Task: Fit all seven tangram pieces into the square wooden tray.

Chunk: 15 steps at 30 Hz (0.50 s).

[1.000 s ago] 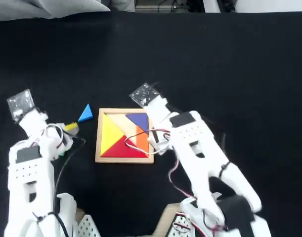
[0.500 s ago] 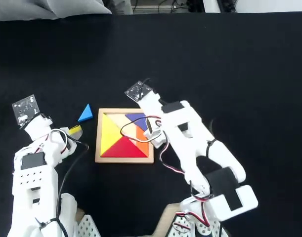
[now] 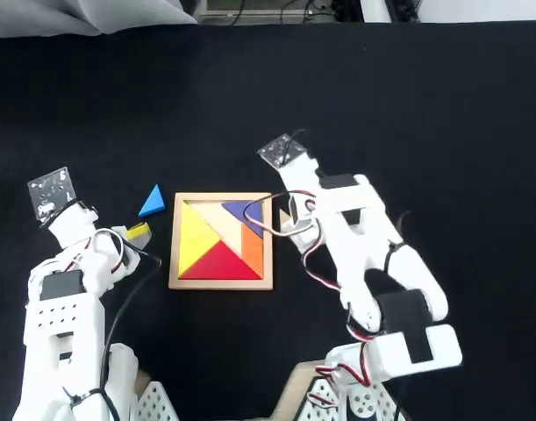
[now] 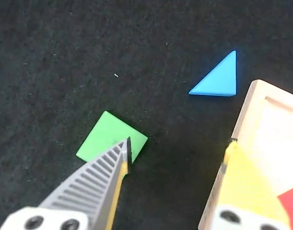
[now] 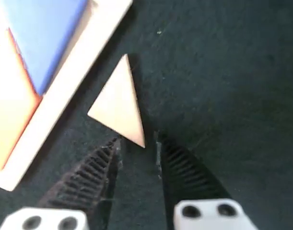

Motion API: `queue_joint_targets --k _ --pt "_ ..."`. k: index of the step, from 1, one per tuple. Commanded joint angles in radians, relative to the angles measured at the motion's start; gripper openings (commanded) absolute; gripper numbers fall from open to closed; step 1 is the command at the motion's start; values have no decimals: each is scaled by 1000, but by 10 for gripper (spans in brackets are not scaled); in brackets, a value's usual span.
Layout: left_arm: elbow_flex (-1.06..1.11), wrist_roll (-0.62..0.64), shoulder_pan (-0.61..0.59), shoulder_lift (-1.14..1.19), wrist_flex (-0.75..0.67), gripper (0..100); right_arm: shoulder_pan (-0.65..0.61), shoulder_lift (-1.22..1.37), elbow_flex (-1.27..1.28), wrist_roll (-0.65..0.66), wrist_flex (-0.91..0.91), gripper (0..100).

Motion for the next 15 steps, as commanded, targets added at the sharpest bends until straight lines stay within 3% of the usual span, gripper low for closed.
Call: queue_joint_targets --k 1,8,15 --pt "-7 6 12 -14 -8 310 14 -107 -30 3 37 110" --pt "-7 6 8 -15 -6 310 -149 -127 -38 -41 35 242" --pt "2 6 8 -17 -6 310 -166 -127 -39 -12 -8 234"
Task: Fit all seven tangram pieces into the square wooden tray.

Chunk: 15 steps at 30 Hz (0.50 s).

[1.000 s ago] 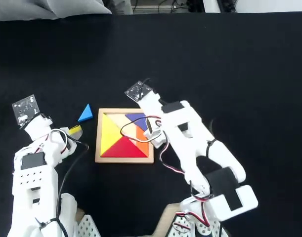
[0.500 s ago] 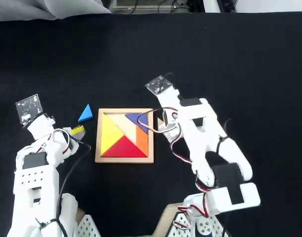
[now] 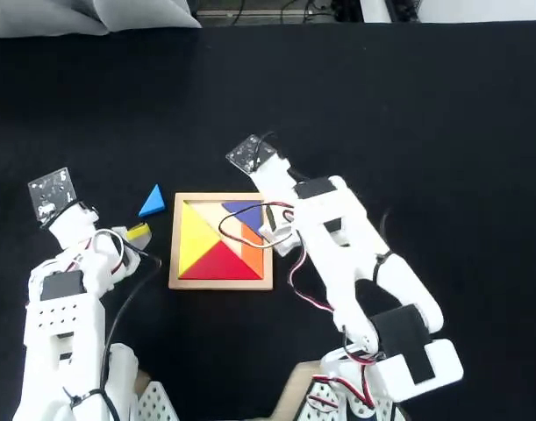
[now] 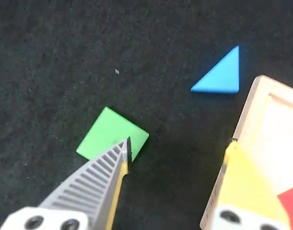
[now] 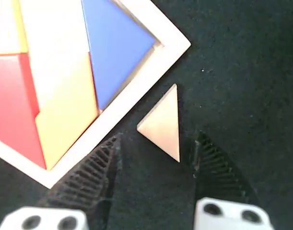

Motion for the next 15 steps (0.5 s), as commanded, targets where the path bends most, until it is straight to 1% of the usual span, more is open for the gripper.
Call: queue_joint_targets --k 1,4,10,15 --pt "-8 6 8 -17 -6 310 -17 -42 -39 11 -38 234" --pt "-8 6 8 -17 -6 310 -15 7 -64 11 -41 234" --pt "-8 6 8 -17 -6 310 -3 203 -179 14 -34 233" --pt "-8 6 8 -17 -6 310 14 265 -248 60 25 232"
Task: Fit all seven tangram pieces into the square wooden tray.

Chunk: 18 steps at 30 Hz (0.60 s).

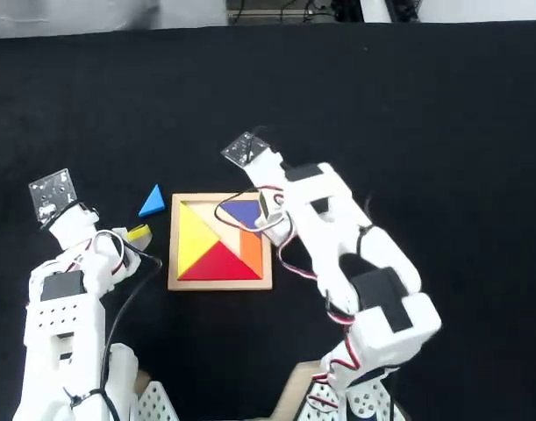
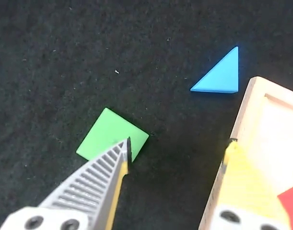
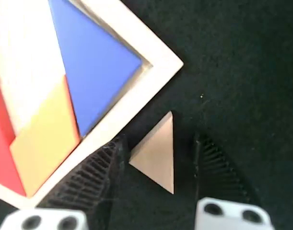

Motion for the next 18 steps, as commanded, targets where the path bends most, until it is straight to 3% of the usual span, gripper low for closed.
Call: queue_joint_targets --k 1,6,18 --pt "-8 6 8 -17 -6 310 14 19 -81 31 38 224" --pt "-8 6 8 -17 -6 310 15 19 -79 66 46 164" --pt "-8 5 8 -17 -6 310 15 18 -73 66 68 158"
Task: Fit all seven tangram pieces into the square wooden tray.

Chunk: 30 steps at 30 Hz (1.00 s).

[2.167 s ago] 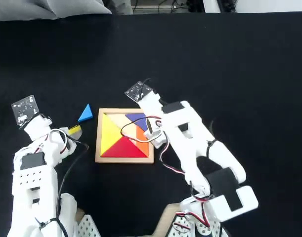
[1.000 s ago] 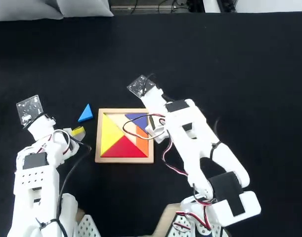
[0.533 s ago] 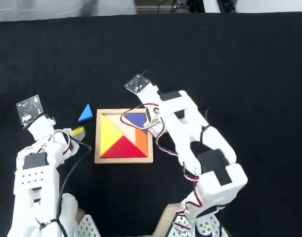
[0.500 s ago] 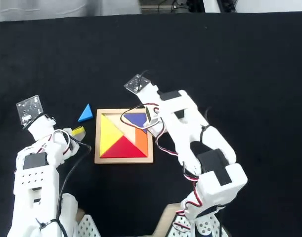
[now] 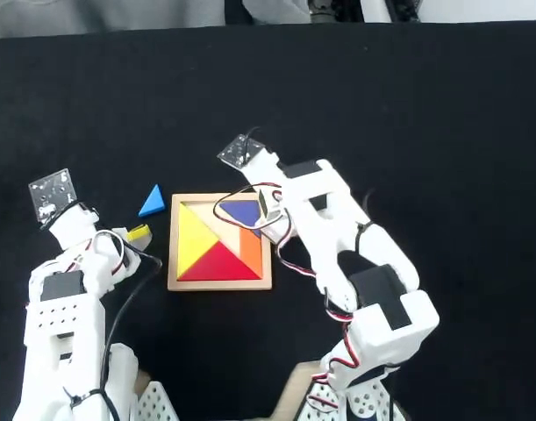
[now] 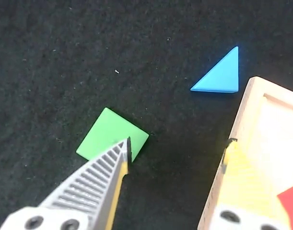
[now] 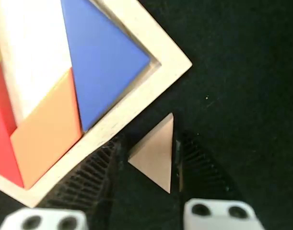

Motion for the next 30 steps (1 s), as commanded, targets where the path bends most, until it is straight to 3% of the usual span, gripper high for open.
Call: queue_joint_targets --k 1,7,16,18,21,24,30 --pt "-8 5 8 -17 -6 310 15 -5 -39 3 18 158" --pt "-8 5 8 -17 -6 310 15 -70 -44 -26 103 158" --pt "-7 5 8 -17 -6 310 8 -268 -47 -338 160 158" --pt "-7 5 8 -17 -6 310 11 -268 -47 -293 160 158" --pt "-7 5 7 -17 -6 310 37 -246 -27 -69 160 164" --pt "-7 5 7 -15 -6 310 32 -196 -22 61 152 180" --pt "-7 5 7 -17 -6 310 5 -104 -19 72 100 300"
